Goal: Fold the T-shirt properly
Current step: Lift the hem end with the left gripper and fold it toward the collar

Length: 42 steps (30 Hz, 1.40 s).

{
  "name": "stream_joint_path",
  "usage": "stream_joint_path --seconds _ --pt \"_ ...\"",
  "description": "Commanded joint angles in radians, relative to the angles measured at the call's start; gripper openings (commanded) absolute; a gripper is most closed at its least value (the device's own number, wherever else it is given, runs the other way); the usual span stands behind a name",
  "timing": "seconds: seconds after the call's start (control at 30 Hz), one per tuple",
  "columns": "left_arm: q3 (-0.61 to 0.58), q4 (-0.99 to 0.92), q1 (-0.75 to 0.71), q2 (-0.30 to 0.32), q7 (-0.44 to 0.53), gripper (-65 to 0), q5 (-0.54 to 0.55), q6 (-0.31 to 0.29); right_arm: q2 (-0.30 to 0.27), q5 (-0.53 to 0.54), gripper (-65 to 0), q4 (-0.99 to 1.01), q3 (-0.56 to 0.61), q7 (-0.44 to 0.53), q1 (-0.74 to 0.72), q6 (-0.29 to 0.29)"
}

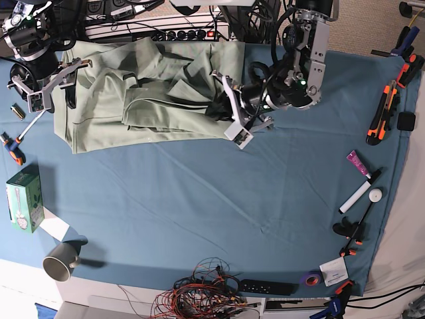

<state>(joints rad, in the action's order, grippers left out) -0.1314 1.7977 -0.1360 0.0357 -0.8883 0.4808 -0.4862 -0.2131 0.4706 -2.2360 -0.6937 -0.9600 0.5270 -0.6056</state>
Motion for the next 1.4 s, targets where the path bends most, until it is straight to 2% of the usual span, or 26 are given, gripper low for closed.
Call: stream_joint_path --seconds 0.0,0.13,0.27,0.43,0.73,0.83,1.03,1.23,1.37 --pt "-0.009 0.017 0.012 -0.007 0.034 -65.0 -0.007 -0.003 -0.011 0.006 -35.3 -0.014 -0.008 0.029 0.002 0.005" --pt "-0.053 0.017 0.017 -0.007 0.074 -65.0 -0.093 -0.003 -0.011 0.006 -35.3 -0.014 -0.008 0.029 0.002 0.005" --pt "-0.098 0.017 0.018 -0.006 0.119 -65.0 -0.197 0.043 -0.011 0.007 -35.3 -0.014 -0.008 0.031 0.002 0.005" --pt "-0.143 0.017 0.020 0.011 0.165 -65.0 -0.289 0.050 -0.011 0.007 -35.3 -0.014 -0.008 0.035 0.002 0.005" --pt "-0.148 0.017 0.037 0.048 0.195 -65.0 -0.400 0.136 -0.011 0.007 -35.3 -0.014 -0.008 0.040 0.002 0.005" --pt "-0.148 0.017 0.038 0.060 0.193 -65.0 -0.394 0.135 -0.011 0.007 -35.3 -0.014 -0.008 0.041 0.002 0.005" --pt "-0.177 0.017 0.011 0.061 0.154 -65.0 -0.282 0.118 -0.011 0.007 -35.3 -0.014 -0.008 0.041 0.002 0.005" --pt "-0.301 0.017 0.011 0.062 0.147 -65.0 -0.272 0.055 -0.011 0.007 -35.3 -0.014 -0.008 0.041 0.002 0.005" --pt "-0.400 0.017 0.011 0.061 0.146 -65.0 -0.215 -0.023 -0.011 0.007 -35.3 -0.014 -0.008 0.041 0.002 0.005"
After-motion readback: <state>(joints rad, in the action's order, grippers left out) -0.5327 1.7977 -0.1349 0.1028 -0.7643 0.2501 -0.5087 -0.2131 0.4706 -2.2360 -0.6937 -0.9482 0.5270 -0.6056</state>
